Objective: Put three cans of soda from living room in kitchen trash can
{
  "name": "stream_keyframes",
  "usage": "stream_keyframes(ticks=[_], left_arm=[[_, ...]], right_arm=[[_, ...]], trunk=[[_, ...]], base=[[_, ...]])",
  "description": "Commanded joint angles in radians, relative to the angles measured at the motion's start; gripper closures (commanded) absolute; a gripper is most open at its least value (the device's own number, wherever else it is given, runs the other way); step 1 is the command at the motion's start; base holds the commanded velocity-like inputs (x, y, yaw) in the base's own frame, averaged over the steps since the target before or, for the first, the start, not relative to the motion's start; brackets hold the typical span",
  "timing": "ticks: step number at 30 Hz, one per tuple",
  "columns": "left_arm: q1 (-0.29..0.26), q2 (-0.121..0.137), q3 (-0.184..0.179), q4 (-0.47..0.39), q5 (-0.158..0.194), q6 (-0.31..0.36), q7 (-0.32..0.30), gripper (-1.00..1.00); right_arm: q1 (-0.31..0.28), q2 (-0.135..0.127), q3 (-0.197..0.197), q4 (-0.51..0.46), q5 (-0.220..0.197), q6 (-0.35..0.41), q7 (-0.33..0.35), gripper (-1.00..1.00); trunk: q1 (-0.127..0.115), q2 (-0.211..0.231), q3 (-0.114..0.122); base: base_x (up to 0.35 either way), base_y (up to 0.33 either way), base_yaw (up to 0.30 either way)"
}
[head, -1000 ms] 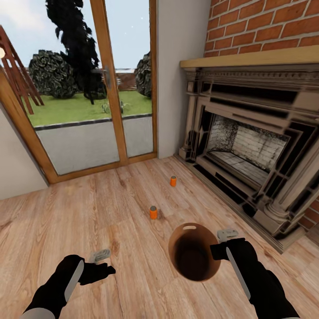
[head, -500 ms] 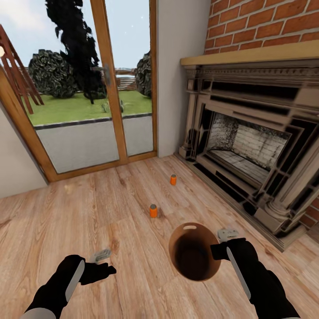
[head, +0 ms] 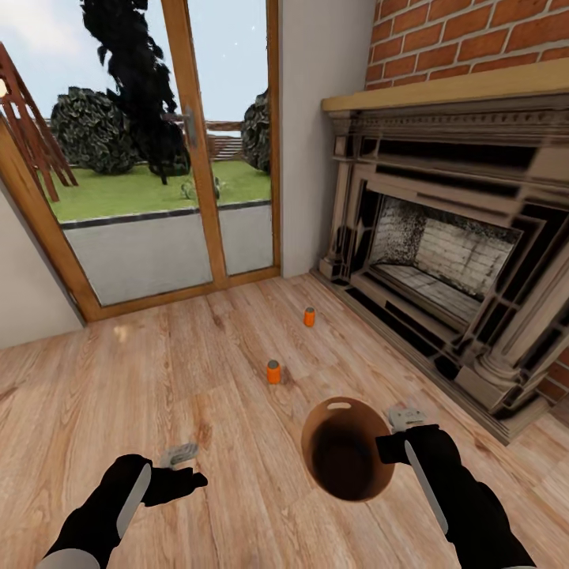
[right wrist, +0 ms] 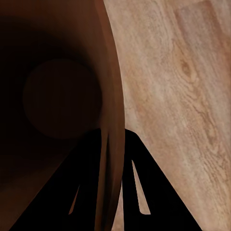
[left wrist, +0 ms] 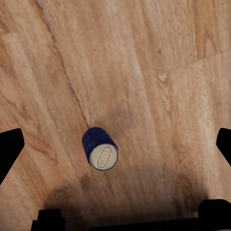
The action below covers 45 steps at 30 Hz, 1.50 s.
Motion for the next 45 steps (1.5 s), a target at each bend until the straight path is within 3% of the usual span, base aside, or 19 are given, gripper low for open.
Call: stream_keyframes(ticks=[1, 7, 12, 19, 31, 41, 45], left_arm=[[0.0, 0.0, -0.001, 0.0, 0.0, 0.0, 0.002, -1.0], [-0.001, -0.003, 0.0, 0.0, -0.001, -0.001, 0.031, -1.0], [-0.001, -0.031, -0.001, 0.0, -0.001, -0.002, 0.089, -1.0], [0.0, -0.044, -0.001, 0.0, 0.001, -0.003, 0.12, -1.0], [0.0, -0.046, -0.001, 0.0, 0.002, -0.003, 0.126, -1.0], [0.001, -0.046, -0.001, 0.0, 0.002, -0.003, 0.126, -1.0], [0.0, -0.047, -0.001, 0.0, 0.002, -0.003, 0.127, -1.0]], right_arm=[[-0.001, 0.0, 0.0, 0.0, -0.014, 0.0, 0.005, 1.0], [-0.001, -0.001, 0.0, -0.001, -0.014, 0.0, 0.005, 1.0], [-0.001, -0.001, 0.0, -0.002, -0.014, 0.0, 0.005, 1.0], [-0.001, -0.001, -0.001, -0.002, -0.015, 0.0, 0.005, 1.0], [-0.002, -0.004, -0.004, -0.032, -0.018, 0.0, 0.008, 1.0], [0.007, 0.002, -0.004, -0.162, -0.019, 0.0, 0.01, 1.0], [0.005, 0.003, -0.039, -0.171, -0.019, 0.0, 0.01, 1.0]], trunk=[[0.0, 0.0, 0.0], [0.0, 0.0, -0.005], [0.0, 0.0, -0.011], [0.0, 0.0, -0.019], [0.0, 0.0, -0.032], [0.0, 0.0, -0.036], [0.0, 0.0, -0.036]], base=[[0.0, 0.0, 0.0], [0.0, 0.0, 0.0], [0.0, 0.0, 0.0], [0.0, 0.0, 0.0], [0.0, 0.0, 0.017], [0.0, 0.0, 0.015], [0.0, 0.0, 0.002]])
